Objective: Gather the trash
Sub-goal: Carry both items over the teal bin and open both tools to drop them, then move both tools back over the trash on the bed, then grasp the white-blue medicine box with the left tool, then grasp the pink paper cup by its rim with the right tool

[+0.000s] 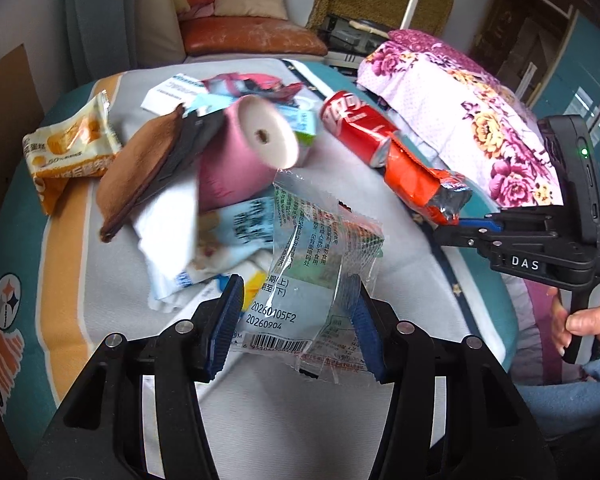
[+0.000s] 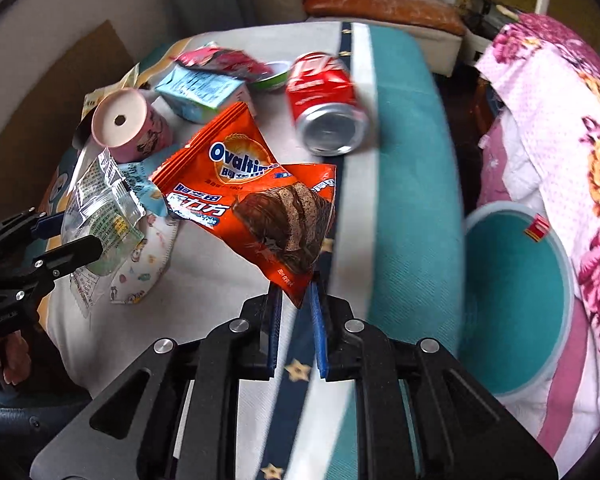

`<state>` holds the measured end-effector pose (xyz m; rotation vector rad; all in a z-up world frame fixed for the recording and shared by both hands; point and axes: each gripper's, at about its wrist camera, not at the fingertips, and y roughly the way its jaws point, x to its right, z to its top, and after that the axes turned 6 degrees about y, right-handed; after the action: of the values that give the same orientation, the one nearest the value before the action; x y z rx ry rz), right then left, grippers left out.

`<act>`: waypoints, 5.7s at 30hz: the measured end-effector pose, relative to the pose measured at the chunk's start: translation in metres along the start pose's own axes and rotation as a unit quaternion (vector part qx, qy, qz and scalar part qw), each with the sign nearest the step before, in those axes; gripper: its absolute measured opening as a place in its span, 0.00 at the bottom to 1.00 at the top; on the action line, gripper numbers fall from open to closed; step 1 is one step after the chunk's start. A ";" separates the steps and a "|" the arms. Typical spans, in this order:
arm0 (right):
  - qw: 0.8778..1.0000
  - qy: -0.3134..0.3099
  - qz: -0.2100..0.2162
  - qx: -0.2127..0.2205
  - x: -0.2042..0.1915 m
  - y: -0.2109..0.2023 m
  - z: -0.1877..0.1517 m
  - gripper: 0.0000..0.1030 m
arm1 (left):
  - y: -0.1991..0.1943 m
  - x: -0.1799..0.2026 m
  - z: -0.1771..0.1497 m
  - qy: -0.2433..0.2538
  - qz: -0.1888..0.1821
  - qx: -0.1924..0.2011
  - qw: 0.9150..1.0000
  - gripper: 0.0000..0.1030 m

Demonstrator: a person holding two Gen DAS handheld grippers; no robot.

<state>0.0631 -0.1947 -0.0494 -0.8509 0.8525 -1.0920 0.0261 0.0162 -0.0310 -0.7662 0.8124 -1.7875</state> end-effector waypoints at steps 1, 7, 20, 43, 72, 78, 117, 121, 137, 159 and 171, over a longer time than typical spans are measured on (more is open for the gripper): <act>1.000 0.007 -0.004 0.003 0.011 -0.004 -0.001 0.13 | 0.000 0.003 0.001 0.002 -0.002 0.000 1.000 0.52; 0.998 0.058 -0.034 0.021 0.074 -0.035 -0.020 0.13 | 0.013 0.055 0.026 0.042 -0.027 0.001 0.999 0.52; 0.986 0.145 -0.077 0.039 0.212 -0.074 -0.048 0.13 | 0.087 0.189 0.096 0.116 -0.070 -0.028 0.990 0.53; 0.981 0.184 -0.063 0.009 0.249 -0.047 -0.060 0.48 | 0.145 0.242 0.109 0.140 -0.052 -0.067 0.986 0.84; 0.993 0.100 -0.065 0.008 0.117 -0.056 -0.028 0.76 | 0.053 0.096 0.055 0.045 -0.008 -0.028 0.999 0.92; 0.996 0.063 -0.058 -0.009 0.065 -0.041 -0.019 0.77 | 0.027 0.037 0.025 0.030 0.015 -0.032 0.999 0.92; 0.996 -0.020 -0.051 -0.066 -0.048 0.006 -0.008 0.81 | 0.029 -0.045 -0.033 0.090 0.021 -0.065 0.994 0.70; 0.996 -0.021 -0.052 -0.065 -0.049 0.005 -0.008 0.81 | 0.027 -0.043 -0.035 0.091 0.026 -0.057 0.994 0.60; 0.995 -0.071 -0.044 -0.059 -0.083 0.011 0.014 0.81 | -0.015 -0.050 -0.048 0.024 -0.013 -0.012 1.000 0.48; 0.988 -0.141 0.034 -0.045 -0.156 0.066 0.099 0.81 | -0.008 -0.105 -0.045 -0.057 0.005 -0.028 0.998 0.49; 0.990 -0.137 0.009 -0.014 -0.138 0.037 0.082 0.53 | -0.004 -0.089 -0.048 -0.047 0.009 -0.043 0.998 0.48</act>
<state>0.1181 -0.0409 -0.0267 -0.9884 0.6449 -0.9234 0.0135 0.1096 -0.0670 -0.8893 0.8355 -1.6963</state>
